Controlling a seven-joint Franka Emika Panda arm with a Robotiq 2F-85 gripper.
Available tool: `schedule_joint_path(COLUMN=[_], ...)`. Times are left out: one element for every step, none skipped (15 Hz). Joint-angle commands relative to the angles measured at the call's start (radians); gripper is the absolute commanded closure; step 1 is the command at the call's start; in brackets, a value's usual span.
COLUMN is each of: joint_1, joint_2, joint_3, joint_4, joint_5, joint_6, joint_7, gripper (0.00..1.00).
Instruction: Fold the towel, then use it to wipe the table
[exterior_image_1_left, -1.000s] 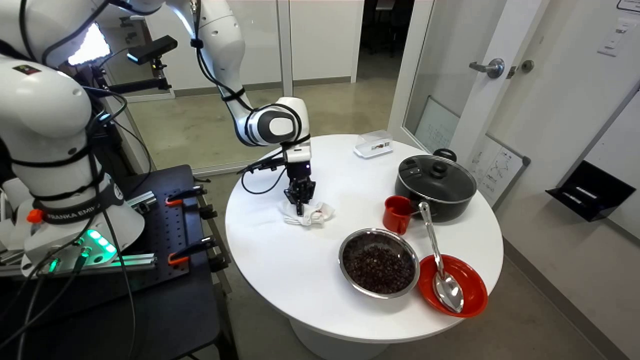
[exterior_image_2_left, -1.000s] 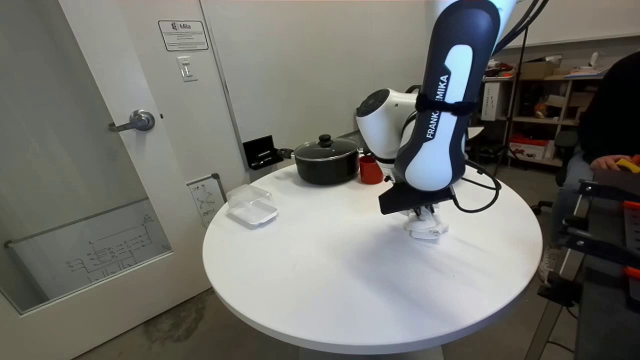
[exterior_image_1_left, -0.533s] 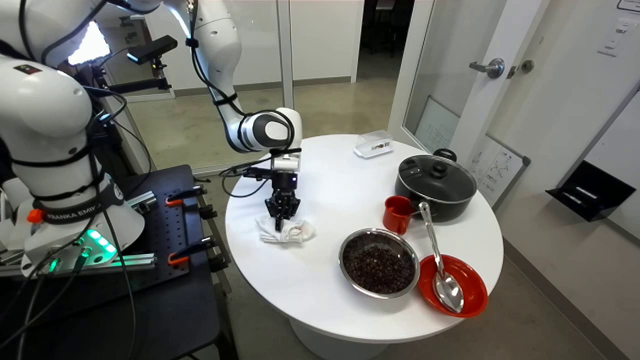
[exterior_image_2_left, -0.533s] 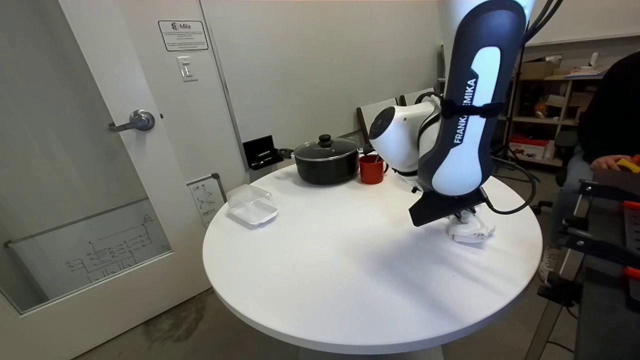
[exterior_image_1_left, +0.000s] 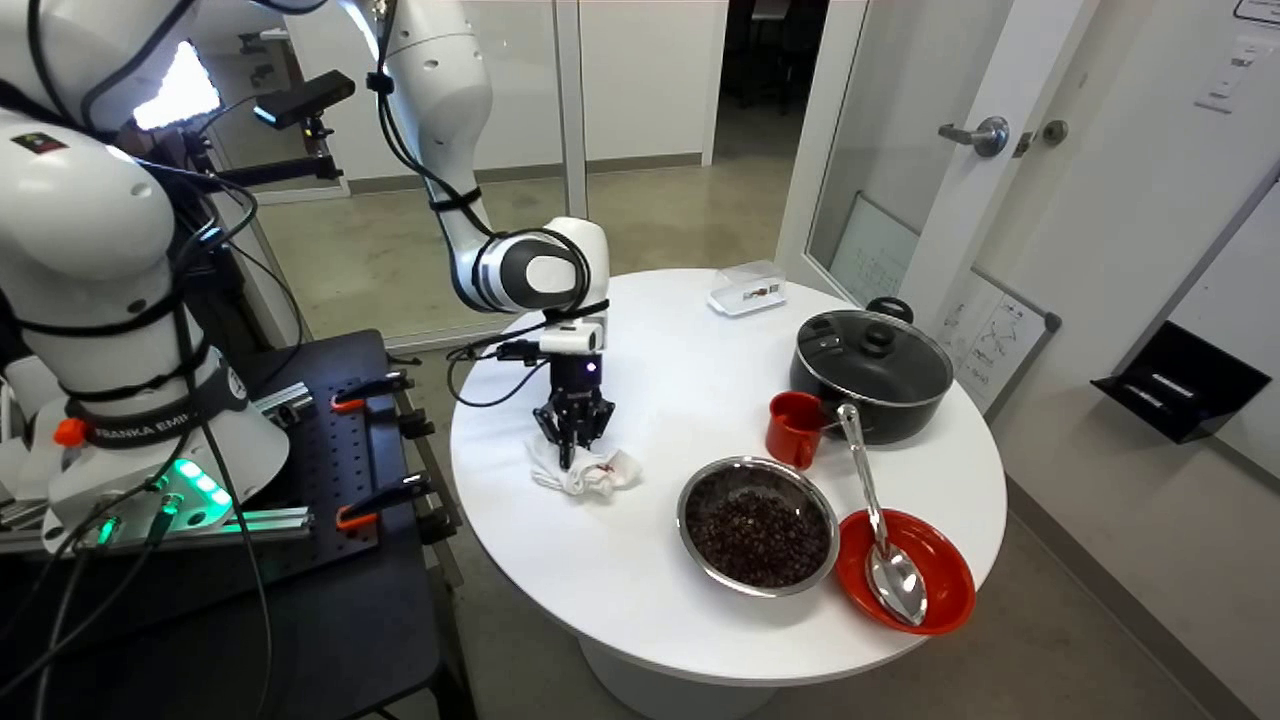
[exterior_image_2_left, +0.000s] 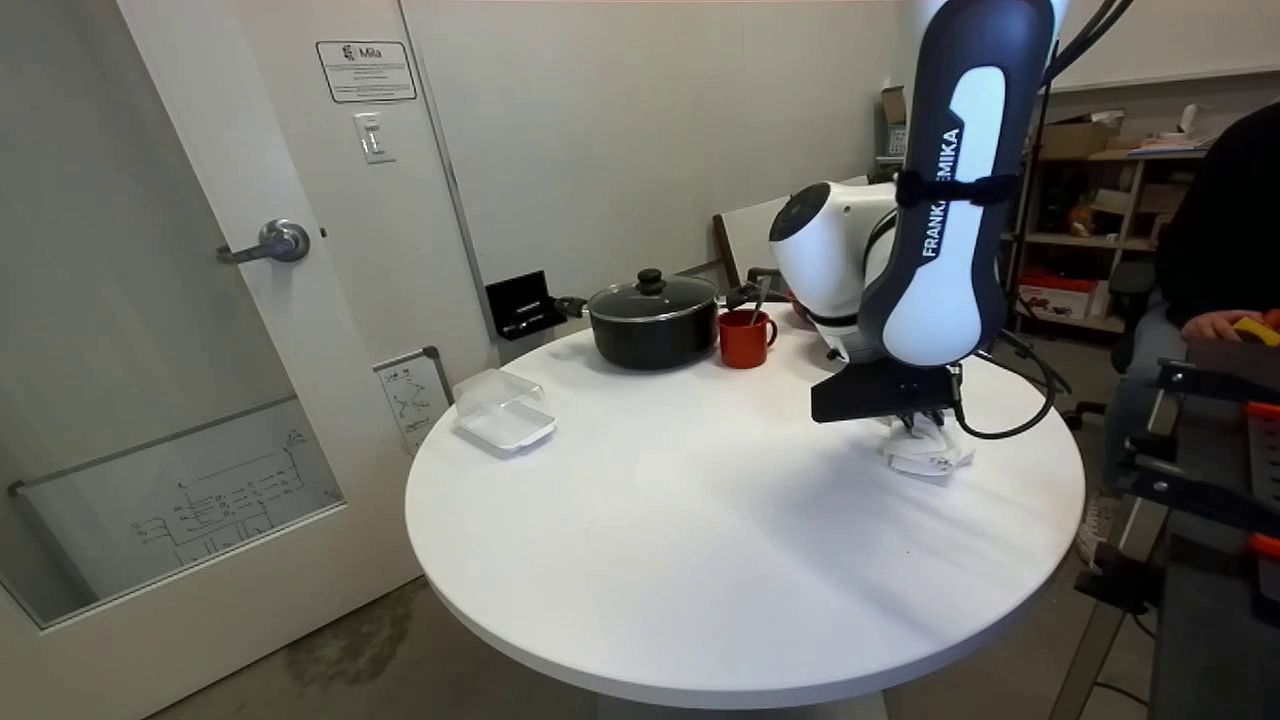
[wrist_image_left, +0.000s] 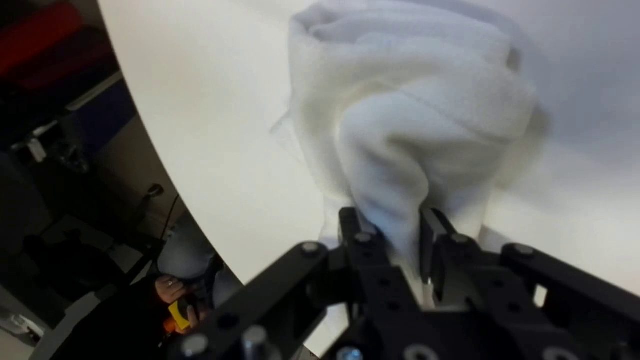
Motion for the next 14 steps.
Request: schedule_joint_path(joint_1=[0.000, 0.004, 0.005, 0.009, 0.005, 0.006, 0.021, 0.034, 0.048, 0.073, 0.093, 0.121, 0.136, 0.152], joint_2=[0.014, 0.025, 0.037, 0.046, 0.048, 0.052, 0.062, 0.067, 0.073, 0.086, 0.099, 0.117, 0.126, 0.139], joint_3=[-0.002, -0.004, -0.003, -0.004, 0.003, 0.007, 0.003, 0.001, 0.000, -0.006, -0.008, -0.013, -0.010, -0.011], joint_4=[-0.031, -0.033, -0.029, -0.028, -0.026, -0.019, -0.005, 0.011, 0.031, 0.056, 0.080, 0.108, 0.135, 0.160], joint_5=[0.001, 0.009, 0.022, 0.035, 0.052, 0.067, 0.082, 0.100, 0.119, 0.134, 0.150, 0.164, 0.176, 0.185], joint_6=[0.177, 0.225, 0.259, 0.292, 0.321, 0.343, 0.364, 0.384, 0.400, 0.419, 0.433, 0.443, 0.448, 0.453], joint_7=[0.102, 0.112, 0.121, 0.126, 0.123, 0.118, 0.116, 0.109, 0.102, 0.094, 0.085, 0.079, 0.070, 0.063], gripper=[0.95, 0.95, 0.95, 0.95, 0.95, 0.95, 0.95, 0.95, 0.95, 0.95, 0.95, 0.95, 0.95, 0.95])
